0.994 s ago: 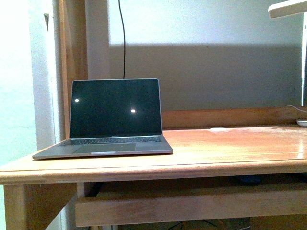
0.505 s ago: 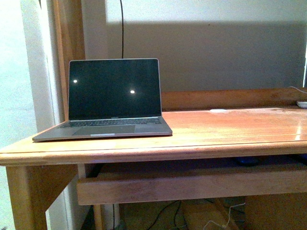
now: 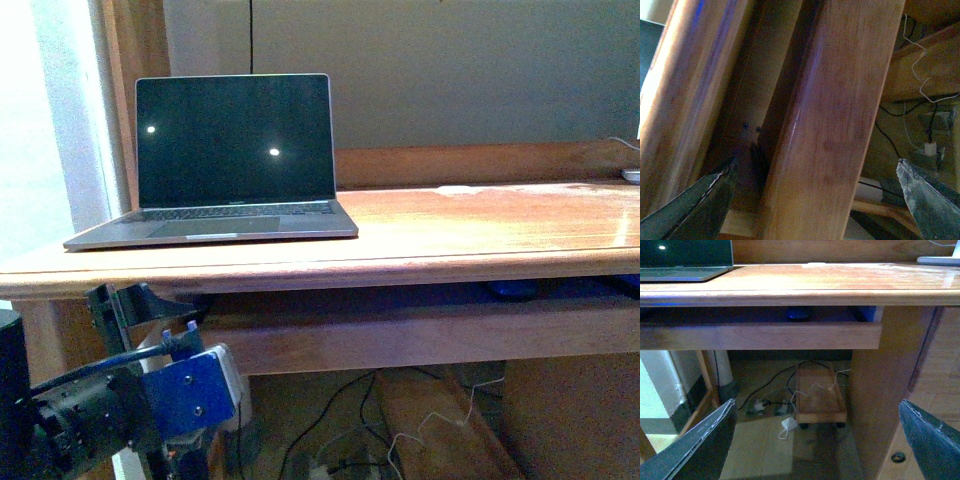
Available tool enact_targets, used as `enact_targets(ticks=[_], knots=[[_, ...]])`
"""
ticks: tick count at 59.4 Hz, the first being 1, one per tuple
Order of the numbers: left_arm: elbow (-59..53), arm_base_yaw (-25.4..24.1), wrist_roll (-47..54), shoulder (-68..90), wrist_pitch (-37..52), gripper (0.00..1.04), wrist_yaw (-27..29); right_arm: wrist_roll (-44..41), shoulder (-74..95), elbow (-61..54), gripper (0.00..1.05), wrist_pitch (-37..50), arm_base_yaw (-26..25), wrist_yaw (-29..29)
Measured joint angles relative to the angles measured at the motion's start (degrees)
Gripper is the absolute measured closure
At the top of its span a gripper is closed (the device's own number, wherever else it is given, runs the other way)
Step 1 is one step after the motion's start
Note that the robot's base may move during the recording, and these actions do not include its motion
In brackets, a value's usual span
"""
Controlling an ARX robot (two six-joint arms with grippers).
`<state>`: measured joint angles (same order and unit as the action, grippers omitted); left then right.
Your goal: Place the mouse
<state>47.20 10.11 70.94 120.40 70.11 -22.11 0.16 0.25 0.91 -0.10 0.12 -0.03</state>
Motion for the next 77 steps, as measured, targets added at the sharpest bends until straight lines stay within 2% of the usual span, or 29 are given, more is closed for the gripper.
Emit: enact_targets(ticks=[15,20,30,37,55,67,68,69,72,74,75,77], knots=[[5.7,-1.2,1.2,4.9,-4.1,0.08,0.6,0.0,0.0,0.0,0.07,0.0,0.0,0.0],[5.9,-1.0,0.7,2.4,-11.8,0.08,1.7,0.0,0.0,0.0,0.07,0.0,0.0,0.0],[5.6,0.0,-5.9,-5.5,-33.2,0.08,3.3,0.0,0.0,0.0,0.07,0.0,0.0,0.0],[2.8,1.0,-16.4,-11.8,-42.1,0.07,1.0,0.0,0.0,0.0,0.07,0.0,0.0,0.0],[-7.7,2.4,-47.7,-27.6,-49.8,0.07,-4.6,0.0,0.0,0.0,0.07,0.0,0.0,0.0],[-14.3,3.6,-63.5,-39.0,-53.0,0.08,-6.4,0.0,0.0,0.0,0.07,0.0,0.0,0.0],[-15.3,3.9,-65.4,-40.1,-52.5,0.08,-5.4,0.0,0.0,0.0,0.07,0.0,0.0,0.0],[-17.2,5.0,-66.7,-40.2,-48.8,0.11,-1.7,0.0,0.0,0.0,0.07,0.0,0.0,0.0],[-23.8,8.1,-68.7,-41.2,-33.7,0.19,12.3,0.0,0.0,0.0,0.07,0.0,0.0,0.0],[-26.4,8.9,-69.2,-41.6,-28.3,0.22,17.3,0.0,0.0,0.0,0.07,0.0,0.0,-0.2],[-29.0,9.5,-69.5,-42.2,-23.4,0.26,21.9,0.0,0.0,0.0,0.07,0.0,0.0,-0.2],[-31.6,9.6,-69.5,-43.2,-19.4,0.29,26.3,0.0,0.0,0.0,0.07,0.0,0.0,-0.2]])
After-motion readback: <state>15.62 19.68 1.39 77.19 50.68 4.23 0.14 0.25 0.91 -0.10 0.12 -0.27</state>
